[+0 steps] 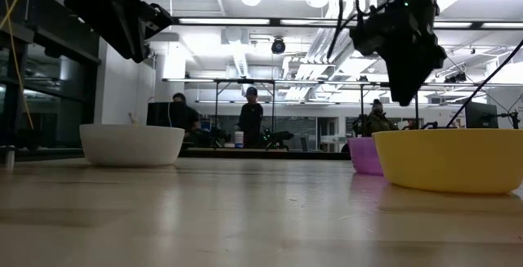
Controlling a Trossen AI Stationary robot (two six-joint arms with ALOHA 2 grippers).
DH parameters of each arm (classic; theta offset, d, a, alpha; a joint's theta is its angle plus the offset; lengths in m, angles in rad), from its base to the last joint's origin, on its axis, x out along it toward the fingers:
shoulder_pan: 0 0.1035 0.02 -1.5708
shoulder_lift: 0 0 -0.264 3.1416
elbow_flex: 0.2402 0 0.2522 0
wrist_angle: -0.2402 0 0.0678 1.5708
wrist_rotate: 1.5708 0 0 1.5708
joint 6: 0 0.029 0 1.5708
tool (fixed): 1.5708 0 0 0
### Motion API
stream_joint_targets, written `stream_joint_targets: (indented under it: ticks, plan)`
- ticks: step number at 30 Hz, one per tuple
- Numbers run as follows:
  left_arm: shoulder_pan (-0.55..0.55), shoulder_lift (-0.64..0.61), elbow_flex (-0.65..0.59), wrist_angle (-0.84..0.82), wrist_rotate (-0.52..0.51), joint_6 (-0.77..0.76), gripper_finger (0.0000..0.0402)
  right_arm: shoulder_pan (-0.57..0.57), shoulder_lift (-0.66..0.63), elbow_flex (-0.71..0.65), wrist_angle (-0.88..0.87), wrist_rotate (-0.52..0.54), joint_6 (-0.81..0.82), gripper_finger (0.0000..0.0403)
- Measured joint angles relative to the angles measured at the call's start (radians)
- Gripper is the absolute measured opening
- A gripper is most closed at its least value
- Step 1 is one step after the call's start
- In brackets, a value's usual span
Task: Nest bowls inside each other
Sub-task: Stack the purple bowl on the blue bowl
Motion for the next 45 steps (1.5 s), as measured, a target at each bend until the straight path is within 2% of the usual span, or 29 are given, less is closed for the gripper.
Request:
stream_joint_targets:
  ticks: [18,45]
  plan:
    - [0.0,0.0,0.0,0.029,0.001,-0.004,0.007,0.0,0.0,-0.136,0.056,0.018,0.053,0.014]
    - [0.0,0.0,0.0,0.026,0.003,-0.008,0.007,-0.002,0.001,-0.141,0.096,0.042,0.074,0.014]
